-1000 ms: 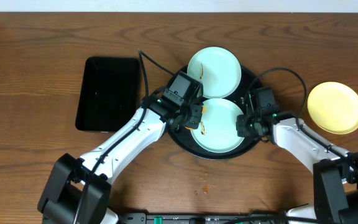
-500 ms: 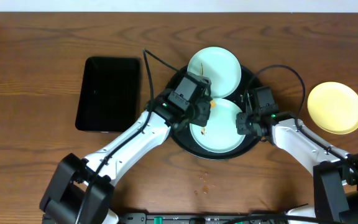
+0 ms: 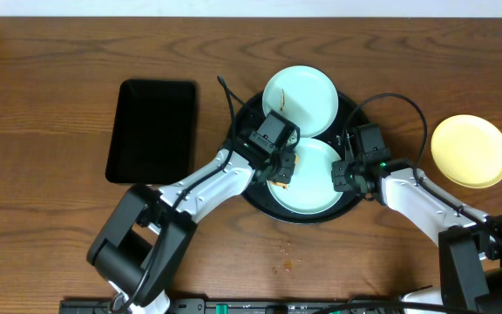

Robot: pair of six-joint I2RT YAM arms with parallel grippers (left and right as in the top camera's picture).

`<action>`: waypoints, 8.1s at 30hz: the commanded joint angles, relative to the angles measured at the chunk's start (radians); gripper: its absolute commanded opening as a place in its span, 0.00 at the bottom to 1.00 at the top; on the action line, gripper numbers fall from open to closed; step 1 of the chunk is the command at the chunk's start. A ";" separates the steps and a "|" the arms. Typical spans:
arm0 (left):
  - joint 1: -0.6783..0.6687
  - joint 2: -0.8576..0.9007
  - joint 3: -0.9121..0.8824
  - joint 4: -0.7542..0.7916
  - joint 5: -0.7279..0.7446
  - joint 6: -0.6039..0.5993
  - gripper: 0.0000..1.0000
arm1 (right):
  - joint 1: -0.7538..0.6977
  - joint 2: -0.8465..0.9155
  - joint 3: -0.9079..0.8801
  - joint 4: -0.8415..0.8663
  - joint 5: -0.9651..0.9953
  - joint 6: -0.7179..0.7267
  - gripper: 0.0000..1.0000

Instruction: Clean dirty plates on tray and stack at the side

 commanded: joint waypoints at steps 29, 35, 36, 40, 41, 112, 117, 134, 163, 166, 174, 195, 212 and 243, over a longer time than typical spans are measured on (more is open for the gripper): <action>-0.035 0.086 -0.010 0.012 -0.012 -0.006 0.07 | 0.001 0.047 -0.039 0.096 -0.025 -0.001 0.01; -0.035 0.117 -0.010 0.012 -0.012 -0.006 0.07 | 0.001 0.048 -0.040 0.089 -0.025 -0.001 0.01; -0.035 0.124 -0.010 0.012 -0.006 -0.006 0.07 | 0.001 0.048 -0.040 0.087 -0.025 -0.001 0.01; -0.035 0.144 -0.010 0.010 0.035 -0.032 0.08 | 0.001 0.048 -0.040 0.084 -0.025 -0.001 0.01; -0.035 0.144 -0.010 0.010 0.063 -0.032 0.08 | 0.001 0.048 -0.040 0.085 -0.025 -0.001 0.01; 0.697 -0.213 0.084 -0.404 -0.189 0.074 0.08 | 0.006 -0.620 0.003 0.091 0.404 -0.243 0.01; 0.697 -0.164 0.084 -0.394 -0.189 0.074 0.08 | 0.091 -0.609 0.003 0.142 0.544 -0.300 0.01; 0.697 -0.113 0.084 -0.393 -0.154 0.075 0.08 | 0.526 -0.446 0.003 0.540 1.145 -0.767 0.01; 0.697 -0.113 0.084 -0.399 -0.132 0.119 0.08 | 0.195 -0.417 -0.097 -0.103 0.241 0.865 0.01; 0.697 -0.113 0.084 -0.399 -0.132 0.120 0.08 | 0.195 -0.417 -0.163 -0.034 0.241 0.944 0.01; 0.697 -0.113 0.084 -0.399 -0.132 0.120 0.08 | 0.197 -0.418 -0.225 0.040 0.217 0.858 0.46; 0.697 -0.113 0.084 -0.397 -0.132 0.131 0.08 | -0.074 -0.290 -0.155 0.152 -0.134 -0.201 0.50; 0.697 -0.113 0.084 -0.397 -0.132 0.165 0.08 | -0.080 -0.151 -0.155 0.174 -0.124 -0.195 0.17; 0.696 -0.116 0.084 -0.377 -0.132 0.217 0.08 | -0.037 -0.512 -0.128 0.136 0.160 -0.137 0.01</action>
